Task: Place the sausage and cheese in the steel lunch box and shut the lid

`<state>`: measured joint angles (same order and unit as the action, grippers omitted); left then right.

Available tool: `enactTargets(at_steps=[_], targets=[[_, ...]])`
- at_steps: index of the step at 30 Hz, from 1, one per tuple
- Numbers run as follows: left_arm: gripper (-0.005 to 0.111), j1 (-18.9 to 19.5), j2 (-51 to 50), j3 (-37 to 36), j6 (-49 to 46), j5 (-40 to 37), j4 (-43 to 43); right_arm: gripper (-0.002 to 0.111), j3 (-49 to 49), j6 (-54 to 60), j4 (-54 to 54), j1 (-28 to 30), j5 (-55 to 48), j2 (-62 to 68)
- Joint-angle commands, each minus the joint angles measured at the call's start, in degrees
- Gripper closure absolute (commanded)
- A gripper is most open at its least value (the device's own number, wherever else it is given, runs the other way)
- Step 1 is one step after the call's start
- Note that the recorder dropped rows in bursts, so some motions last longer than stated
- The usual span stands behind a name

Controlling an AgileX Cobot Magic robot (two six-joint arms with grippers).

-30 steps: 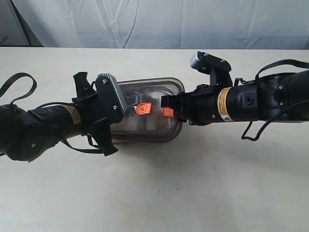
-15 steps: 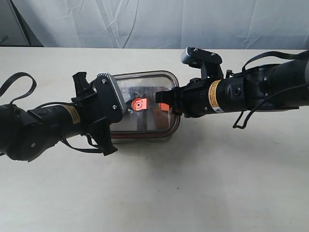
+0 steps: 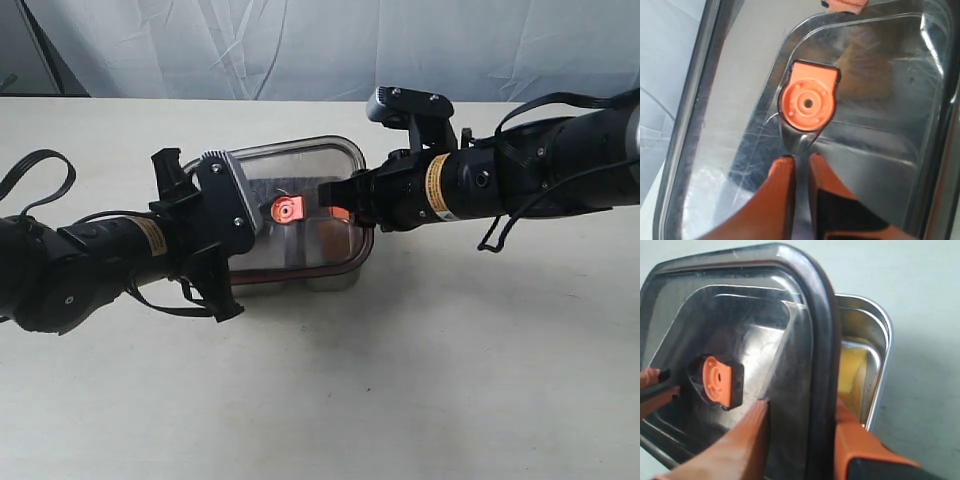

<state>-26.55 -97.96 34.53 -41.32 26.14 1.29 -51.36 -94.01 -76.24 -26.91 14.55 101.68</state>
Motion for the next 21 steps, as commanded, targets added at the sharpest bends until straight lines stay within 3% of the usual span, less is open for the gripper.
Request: enactTargets(at_steps=[1,10,21], targets=[[0.094,-0.5,-1.3,-0.9,0.4,-7.3,0.7,0.109,-1.0,0.4,-0.2,0.6,-8.0,1.6],[0.094,-0.5,-1.3,-0.9,1.8,-7.5,0.7,0.109,-2.7,0.4,0.8,0.6,-11.2,3.2],[0.094,-0.5,1.4,-0.9,1.7,-3.8,0.9,0.109,-3.2,0.4,1.4,0.6,-6.4,3.2]])
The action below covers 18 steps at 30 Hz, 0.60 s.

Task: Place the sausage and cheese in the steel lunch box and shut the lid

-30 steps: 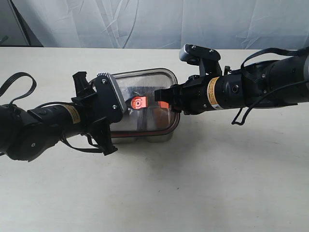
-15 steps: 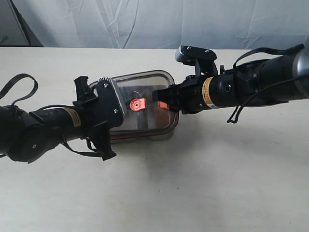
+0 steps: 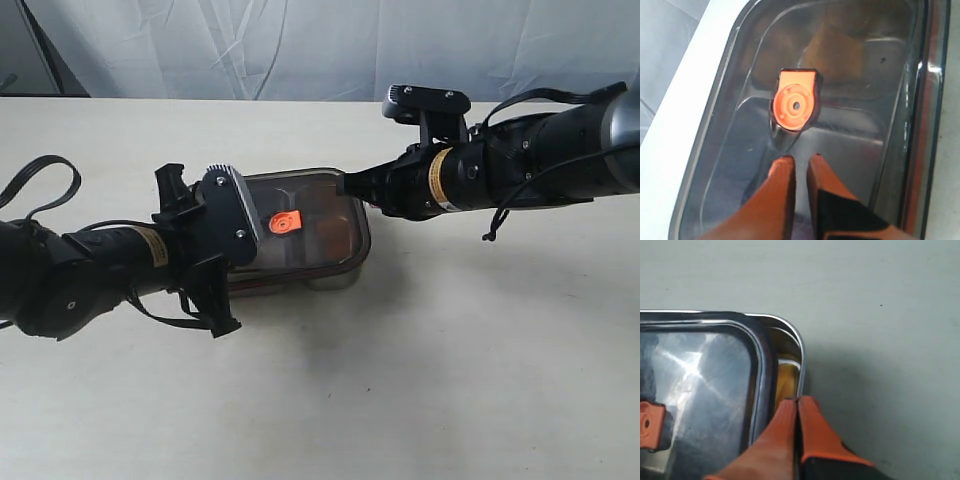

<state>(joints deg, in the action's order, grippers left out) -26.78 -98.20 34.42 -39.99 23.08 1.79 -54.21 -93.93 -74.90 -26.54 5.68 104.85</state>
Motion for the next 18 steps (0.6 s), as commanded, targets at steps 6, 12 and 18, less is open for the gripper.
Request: enactTargets(at_steps=[6,12,18], targets=[[0.094,-0.2,8.2,-0.7,0.4,6.6,0.3,0.109,-0.3,0.3,0.0,0.2,2.5,-1.5],[0.094,-0.2,9.6,-0.3,0.4,5.7,0.3,0.109,-0.3,0.3,0.0,0.2,2.5,-3.1],[0.094,-0.1,11.2,-0.3,-0.1,3.0,-1.8,0.109,-0.3,0.3,0.3,0.2,0.4,-4.5]])
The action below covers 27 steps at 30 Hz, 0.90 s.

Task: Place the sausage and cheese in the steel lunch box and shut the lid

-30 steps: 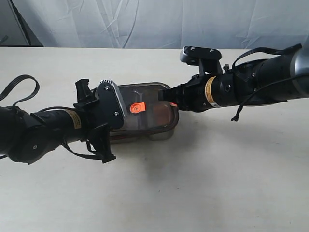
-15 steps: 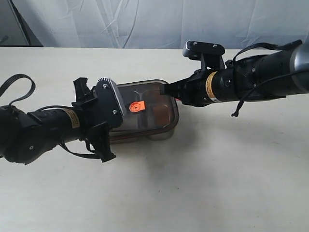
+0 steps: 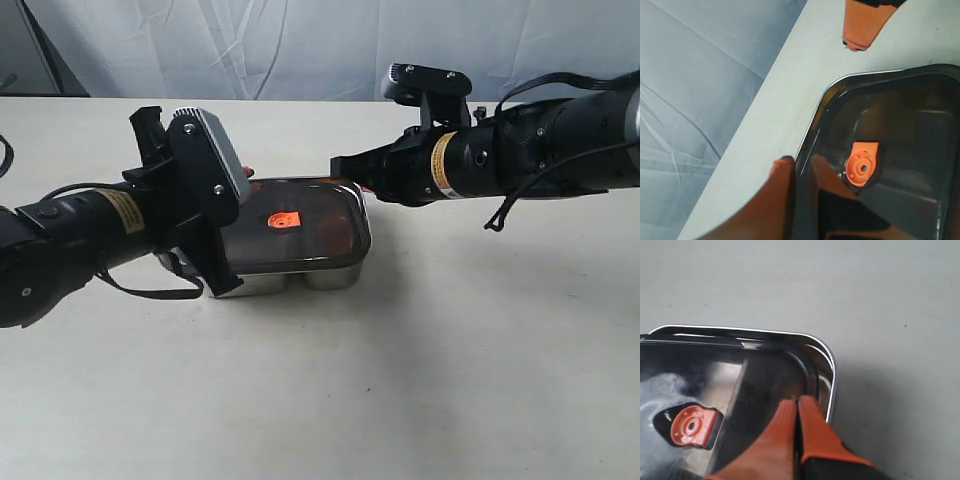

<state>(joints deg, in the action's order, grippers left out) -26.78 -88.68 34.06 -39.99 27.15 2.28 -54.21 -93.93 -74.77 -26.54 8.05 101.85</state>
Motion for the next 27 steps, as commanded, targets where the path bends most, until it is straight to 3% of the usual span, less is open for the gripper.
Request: enactTargets(at_steps=[1,6,9,10,13,17,20,23,27], targets=[[0.094,-0.1,2.0,0.0,-0.7,-1.1,-3.5,0.109,-0.3,0.3,0.1,0.2,-2.3,-1.8],[0.094,-0.1,3.9,0.0,-4.4,-2.2,-10.2,0.109,-0.3,0.3,-0.3,0.1,-1.2,-3.7],[0.094,-0.1,5.5,0.0,-5.5,-8.0,-12.6,0.109,-0.3,0.3,-2.3,0.1,5.1,-4.2],[0.097,-0.1,6.5,0.0,-5.5,-13.8,-13.4,0.109,-0.3,0.3,-4.8,0.1,10.8,-4.4],[0.105,-0.1,8.0,0.0,-5.5,-20.0,-15.2,0.109,-0.3,-1.2,-8.9,0.1,17.8,-4.4],[0.107,-0.1,11.5,0.0,-5.5,-23.9,-26.2,0.109,-0.3,-11.0,-24.5,0.1,23.0,-4.4],[0.107,0.4,15.0,-1.4,-5.5,-24.8,-30.5,0.109,-0.1,-14.0,-25.2,0.1,25.4,-4.4],[0.107,5.7,19.6,-4.9,-4.6,-28.9,-37.6,0.109,0.0,-14.7,-25.2,0.1,25.4,-4.4],[0.107,14.3,28.3,-9.2,2.6,-35.0,-38.3,0.109,0.0,-15.1,-25.2,0.1,25.6,-4.4]])
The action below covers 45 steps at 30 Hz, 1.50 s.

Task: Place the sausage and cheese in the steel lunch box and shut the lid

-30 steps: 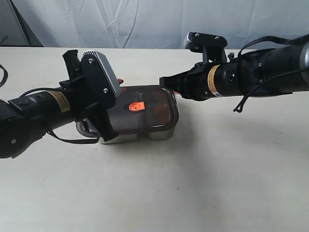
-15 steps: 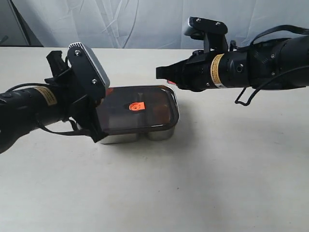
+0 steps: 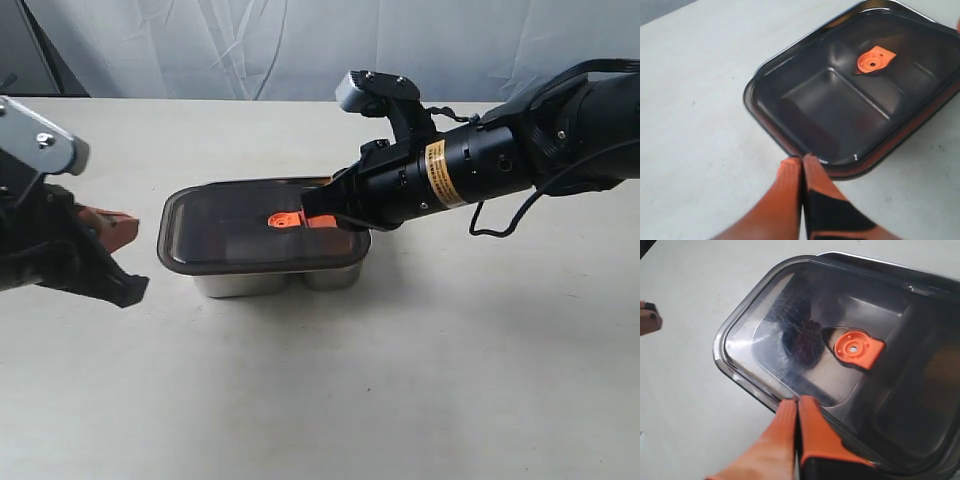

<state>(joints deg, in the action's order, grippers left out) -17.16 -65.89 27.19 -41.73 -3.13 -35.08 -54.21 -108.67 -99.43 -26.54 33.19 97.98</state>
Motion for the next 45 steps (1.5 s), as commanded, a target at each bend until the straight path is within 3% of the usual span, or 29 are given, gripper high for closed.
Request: enactTargets(at_steps=[1,7,12,17,25,27,30,31,39,45], targets=[[0.107,5.5,6.2,-2.7,5.1,-6.6,-0.2,0.109,0.0,-0.4,-0.5,0.1,0.7,-0.5],[0.107,7.4,6.5,-4.3,16.1,-14.0,3.7,0.109,0.0,-0.4,-0.5,-0.5,2.7,-0.5],[0.107,7.3,6.5,-4.3,16.2,-17.6,-1.7,0.109,0.0,1.2,-0.5,-3.7,3.3,-0.5],[0.107,7.3,5.6,-4.3,11.8,-13.4,-11.9,0.109,0.0,1.2,-0.5,-5.6,1.1,-0.5],[0.107,7.3,-6.1,-3.5,9.5,-14.1,-15.7,0.109,0.0,1.2,-0.5,-6.1,-0.2,-0.5],[0.107,7.3,-8.4,-2.2,3.6,-15.0,-21.9,0.109,0.0,1.2,-0.5,-6.1,-0.5,-0.5],[0.107,7.3,-10.3,0.2,-16.0,-17.7,-43.6,0.109,0.0,1.2,-0.5,-6.1,-2.1,-0.5],[0.107,7.3,-10.8,0.7,-18.8,-18.3,-46.2,0.109,0.0,1.2,-0.5,-6.1,-2.1,-0.5],[0.107,7.3,-19.6,3.1,-20.4,-17.6,-47.7,0.109,0.0,1.2,-0.5,-6.1,-3.1,-0.5],[0.107,7.3,-19.7,3.6,-20.5,-18.9,-47.6,0.109,0.0,1.2,-0.5,-6.1,-3.1,-0.5]])
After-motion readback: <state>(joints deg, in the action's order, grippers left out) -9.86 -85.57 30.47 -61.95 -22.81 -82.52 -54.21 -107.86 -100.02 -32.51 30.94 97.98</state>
